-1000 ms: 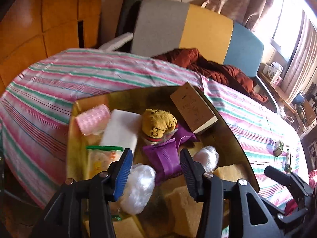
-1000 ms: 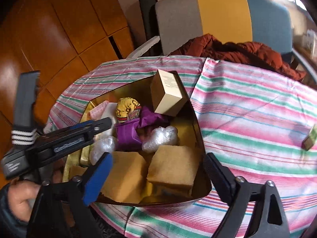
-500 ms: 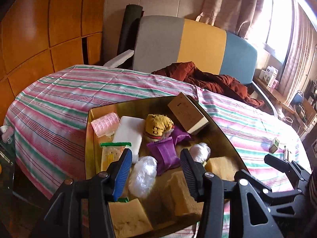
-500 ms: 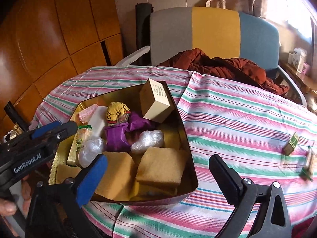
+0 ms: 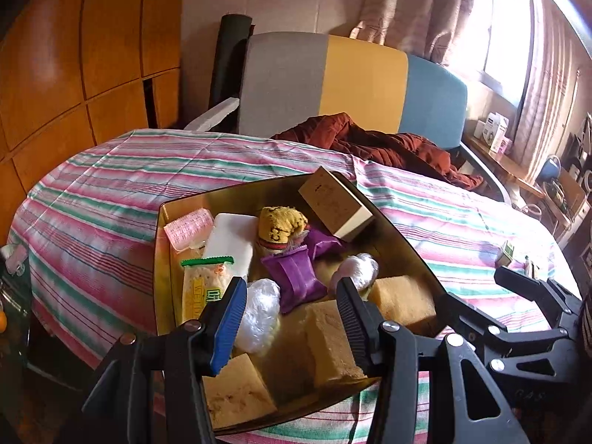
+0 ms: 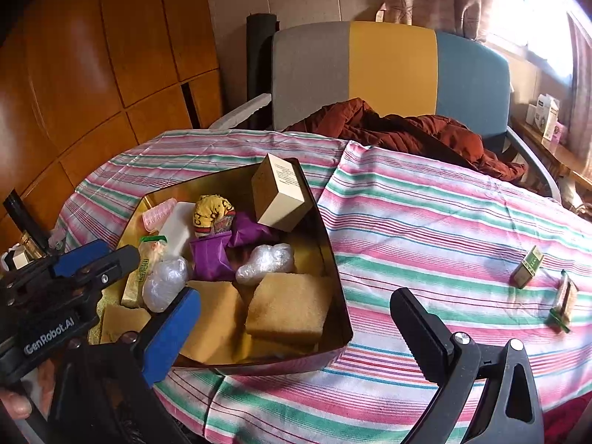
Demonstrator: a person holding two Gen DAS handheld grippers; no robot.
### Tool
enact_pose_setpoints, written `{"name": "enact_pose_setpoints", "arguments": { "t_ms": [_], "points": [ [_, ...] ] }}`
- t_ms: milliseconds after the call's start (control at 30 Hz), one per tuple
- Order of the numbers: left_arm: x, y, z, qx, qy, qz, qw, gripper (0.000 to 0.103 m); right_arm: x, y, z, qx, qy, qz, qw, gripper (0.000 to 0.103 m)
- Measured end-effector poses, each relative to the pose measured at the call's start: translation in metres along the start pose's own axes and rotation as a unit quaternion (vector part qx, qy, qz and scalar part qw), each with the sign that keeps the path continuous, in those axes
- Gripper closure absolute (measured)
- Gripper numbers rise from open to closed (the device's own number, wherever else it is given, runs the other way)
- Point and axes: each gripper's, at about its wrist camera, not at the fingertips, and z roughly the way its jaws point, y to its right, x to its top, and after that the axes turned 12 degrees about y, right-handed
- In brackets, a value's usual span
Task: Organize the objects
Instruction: 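Withdraw both open tools from the tray toward the green box and cracker bar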
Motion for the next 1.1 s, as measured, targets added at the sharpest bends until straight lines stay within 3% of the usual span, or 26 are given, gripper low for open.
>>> {"name": "enact_pose_setpoints", "arguments": {
  "t_ms": [500, 800, 1100],
  "points": [
    [0.002, 0.036, 0.003, -0.029, -0.007, 0.060, 0.9978, 0.052, -0.004, 0.042, -0.005, -0.032, -0.005, 0.033, 0.999, 0.000],
    [0.008, 0.071, 0.006, -0.064, -0.007, 0.101, 0.9928, 0.052, 0.001, 0.098, -0.012, -0.090, -0.004, 0.048, 0.995, 0.000],
    [0.011, 0.102, 0.009, -0.088, -0.005, 0.128, 0.9878, 0.052, 0.013, 0.182, -0.030, -0.175, 0.005, 0.060, 0.983, 0.000]
  ]
}}
